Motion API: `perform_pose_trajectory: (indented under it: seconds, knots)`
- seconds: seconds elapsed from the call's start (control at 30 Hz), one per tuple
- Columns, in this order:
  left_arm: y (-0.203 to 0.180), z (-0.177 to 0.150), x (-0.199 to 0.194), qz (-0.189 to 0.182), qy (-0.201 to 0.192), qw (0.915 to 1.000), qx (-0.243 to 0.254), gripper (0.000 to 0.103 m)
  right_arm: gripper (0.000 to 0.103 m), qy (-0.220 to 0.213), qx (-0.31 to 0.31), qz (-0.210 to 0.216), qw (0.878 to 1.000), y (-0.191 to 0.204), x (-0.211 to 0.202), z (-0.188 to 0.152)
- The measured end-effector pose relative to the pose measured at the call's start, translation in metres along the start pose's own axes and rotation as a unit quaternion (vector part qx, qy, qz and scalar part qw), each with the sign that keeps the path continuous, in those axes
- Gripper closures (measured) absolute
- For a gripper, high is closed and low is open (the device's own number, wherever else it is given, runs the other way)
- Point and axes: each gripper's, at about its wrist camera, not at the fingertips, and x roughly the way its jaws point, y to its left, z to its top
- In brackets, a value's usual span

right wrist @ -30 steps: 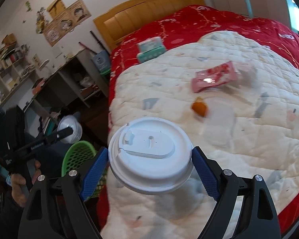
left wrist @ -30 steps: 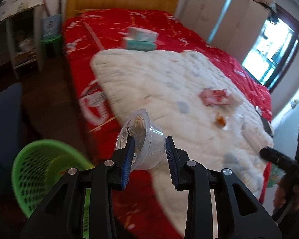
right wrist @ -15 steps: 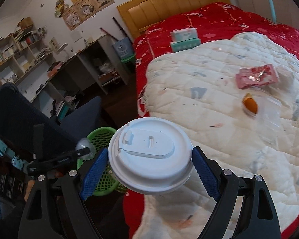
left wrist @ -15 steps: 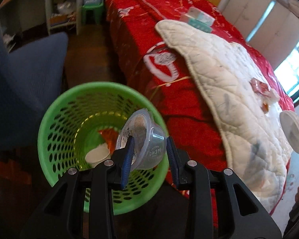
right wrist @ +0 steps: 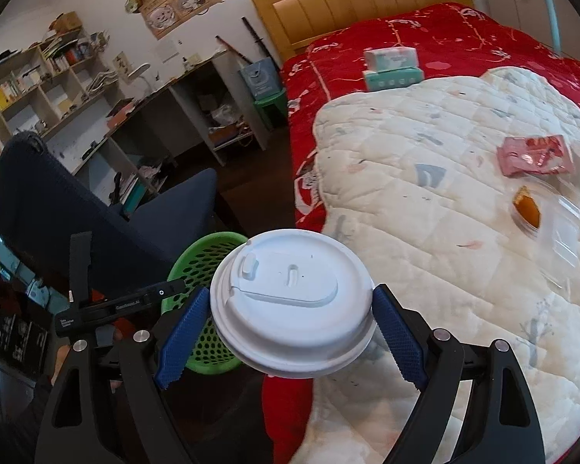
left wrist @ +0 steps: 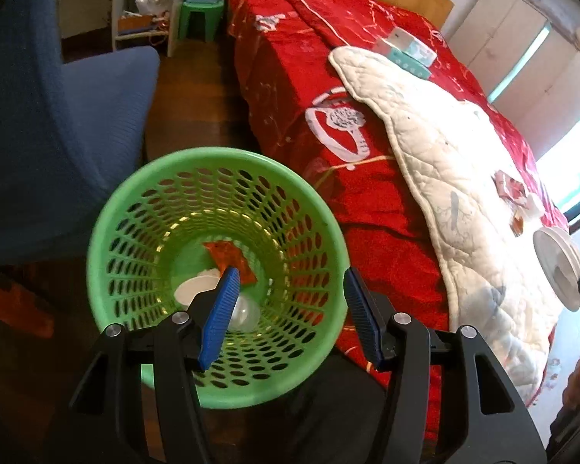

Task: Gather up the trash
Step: 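Carry the clear cup to the wastebasket and drop it while the right tool holds the lid, then lower the white cup lid over the green wastebasket and open the right tool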

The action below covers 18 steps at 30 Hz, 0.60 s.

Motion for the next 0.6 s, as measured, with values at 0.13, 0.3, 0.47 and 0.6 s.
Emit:
perform_pose_trajectory:
  seconds: [0.13, 0.3, 0.47, 0.6]
  knots:
    - [0.007, -0.003, -0.018, 0.017, -0.016, 0.9997, 0.002, 0.047, 0.021, 0.006, -0.009, 0.011, 1.000, 0.011, 0.009, 0.002]
    - [0.021, -0.009, -0.042, 0.035, -0.038, 0.9986, -0.006, 0.047, 0.021, 0.026, -0.028, 0.031, 0.999, 0.033, 0.030, 0.003]
    - [0.036, -0.012, -0.061, 0.049, -0.052, 0.9973, -0.017, 0.047, 0.021, 0.044, -0.046, 0.051, 0.997, 0.058, 0.056, 0.005]
    - [0.048, -0.011, -0.075, 0.056, -0.066, 0.9958, -0.029, 0.047, 0.021, 0.055, -0.058, 0.062, 0.995, 0.078, 0.075, 0.006]
